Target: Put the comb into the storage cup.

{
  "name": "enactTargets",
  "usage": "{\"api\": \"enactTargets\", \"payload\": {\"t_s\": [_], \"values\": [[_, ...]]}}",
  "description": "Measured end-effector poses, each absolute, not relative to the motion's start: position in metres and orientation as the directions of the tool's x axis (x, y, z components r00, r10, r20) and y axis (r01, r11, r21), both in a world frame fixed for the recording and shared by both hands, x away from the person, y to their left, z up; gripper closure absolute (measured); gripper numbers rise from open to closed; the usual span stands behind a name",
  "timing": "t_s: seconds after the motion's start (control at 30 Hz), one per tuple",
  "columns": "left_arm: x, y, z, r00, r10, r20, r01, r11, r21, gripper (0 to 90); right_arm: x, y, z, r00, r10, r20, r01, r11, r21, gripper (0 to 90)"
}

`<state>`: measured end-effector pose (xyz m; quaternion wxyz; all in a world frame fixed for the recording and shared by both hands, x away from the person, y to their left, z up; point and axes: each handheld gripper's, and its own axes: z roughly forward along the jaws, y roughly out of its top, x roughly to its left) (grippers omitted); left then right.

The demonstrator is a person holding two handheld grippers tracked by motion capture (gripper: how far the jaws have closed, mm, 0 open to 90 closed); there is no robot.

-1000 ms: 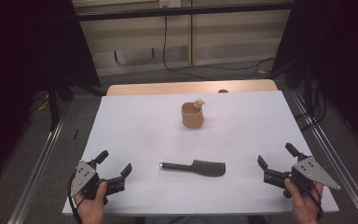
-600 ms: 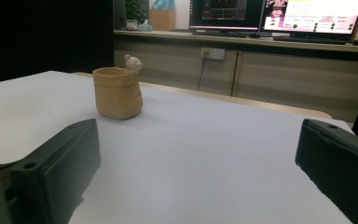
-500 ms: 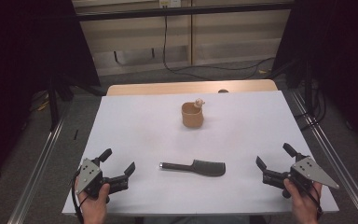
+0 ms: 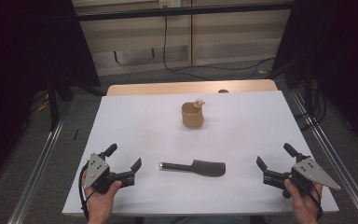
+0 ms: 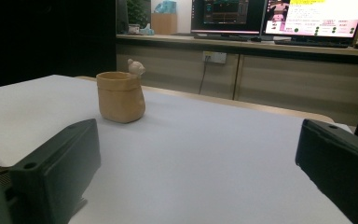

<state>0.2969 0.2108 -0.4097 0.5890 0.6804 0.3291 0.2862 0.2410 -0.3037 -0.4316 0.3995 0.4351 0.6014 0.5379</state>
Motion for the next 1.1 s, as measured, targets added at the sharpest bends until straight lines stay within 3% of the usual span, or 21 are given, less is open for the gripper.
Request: {"api": "enactTargets", "payload": {"t_s": [0.33,0.43,1.1], "values": [[0.297,0.191,-0.403,0.668,0.744,0.000,0.091,-0.081,0.993,2.4,0.239,-0.304,-0.431,-0.299,0.954,-0.016,0.090,0.045,0.995,0.0],[0.303,0.187,-0.406,0.676,0.735,-0.055,0.123,-0.039,0.992,2.8,0.239,-0.304,-0.431,-0.304,0.953,-0.013,0.085,0.041,0.995,0.0],[0.344,0.156,-0.403,0.707,0.707,0.004,0.070,-0.075,0.995,2.4,0.242,-0.301,-0.433,-0.320,0.947,-0.017,0.094,0.049,0.994,0.0]]}}
